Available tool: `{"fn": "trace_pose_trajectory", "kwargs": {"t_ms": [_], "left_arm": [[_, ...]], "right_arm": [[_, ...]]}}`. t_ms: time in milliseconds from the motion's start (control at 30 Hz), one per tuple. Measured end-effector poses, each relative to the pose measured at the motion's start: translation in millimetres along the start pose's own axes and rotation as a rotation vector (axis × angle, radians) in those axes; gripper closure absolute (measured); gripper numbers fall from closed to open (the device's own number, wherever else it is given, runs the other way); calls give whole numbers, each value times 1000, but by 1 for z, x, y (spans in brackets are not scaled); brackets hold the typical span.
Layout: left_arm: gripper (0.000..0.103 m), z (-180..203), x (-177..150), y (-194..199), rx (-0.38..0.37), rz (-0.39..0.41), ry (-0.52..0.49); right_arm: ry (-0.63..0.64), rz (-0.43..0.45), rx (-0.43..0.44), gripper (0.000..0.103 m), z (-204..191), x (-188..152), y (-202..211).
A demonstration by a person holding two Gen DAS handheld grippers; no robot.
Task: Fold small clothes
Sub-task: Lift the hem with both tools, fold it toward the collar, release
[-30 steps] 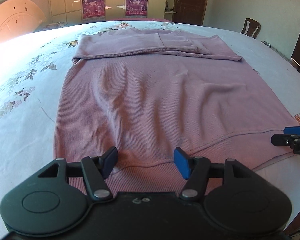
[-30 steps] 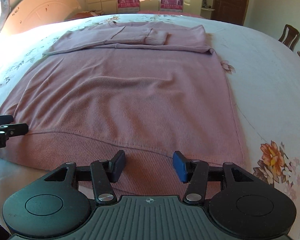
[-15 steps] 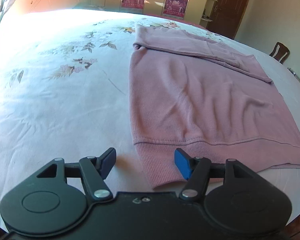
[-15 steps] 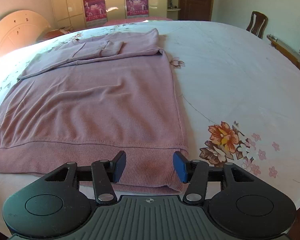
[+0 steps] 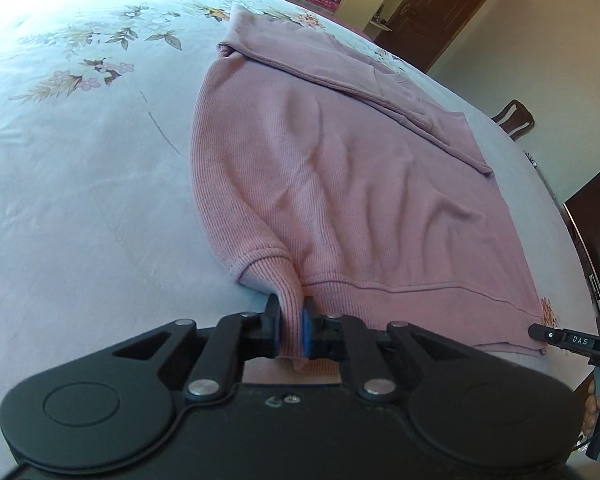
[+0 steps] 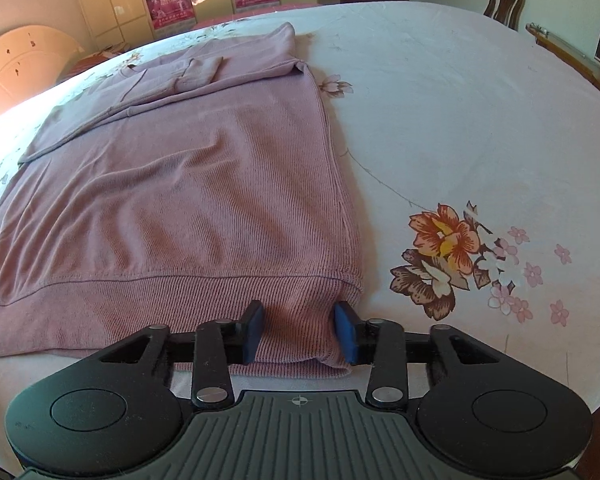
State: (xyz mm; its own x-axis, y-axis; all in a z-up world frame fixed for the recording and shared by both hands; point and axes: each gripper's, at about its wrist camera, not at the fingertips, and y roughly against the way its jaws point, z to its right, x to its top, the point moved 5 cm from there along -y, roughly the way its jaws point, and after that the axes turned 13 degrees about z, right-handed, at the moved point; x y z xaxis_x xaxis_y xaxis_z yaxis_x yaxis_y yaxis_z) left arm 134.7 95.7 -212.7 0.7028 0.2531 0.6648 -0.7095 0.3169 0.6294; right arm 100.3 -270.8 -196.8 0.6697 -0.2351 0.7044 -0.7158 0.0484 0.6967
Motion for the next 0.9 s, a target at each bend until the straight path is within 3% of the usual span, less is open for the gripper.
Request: {"fn": "trace_pose_trajectory", "kwargs": {"t_ms": [33,200,267,300,433,467,500,533,700,900], "left_arm": [[94,2,1,0,-8,4,2],[94,15,3,-4,-11,2,-91],[94,13,1,-6,-6,-13,-84],[94,9,0,-6,-5,-23,-67],[94,2,0,-8,-6,-40,-13],[94,1,1,-7,-9,-33,-5],[94,2,3,-7,-17,-16,5],[94,4,6,-6,-27,-3,7],[95,22,44,-2,-72,109,15],[95,44,130,-24,-96,281,-26]], "right_arm": [[4,-7,2,86,1,1,-1],[43,14,-14,90,6,9,5],[72,2,-50,79,9,9,3],[57,-16,-27,60,11,8,1],[5,-60,3,58,14,3,-5],[-10,-62,9,59,14,4,-5],[-28,-66,34,81,13,5,-5],[-59,-76,63,93,10,8,-5],[-141,-22,179,93,-1,45,-3],[-259,133,261,94,-4,133,-22]]}}
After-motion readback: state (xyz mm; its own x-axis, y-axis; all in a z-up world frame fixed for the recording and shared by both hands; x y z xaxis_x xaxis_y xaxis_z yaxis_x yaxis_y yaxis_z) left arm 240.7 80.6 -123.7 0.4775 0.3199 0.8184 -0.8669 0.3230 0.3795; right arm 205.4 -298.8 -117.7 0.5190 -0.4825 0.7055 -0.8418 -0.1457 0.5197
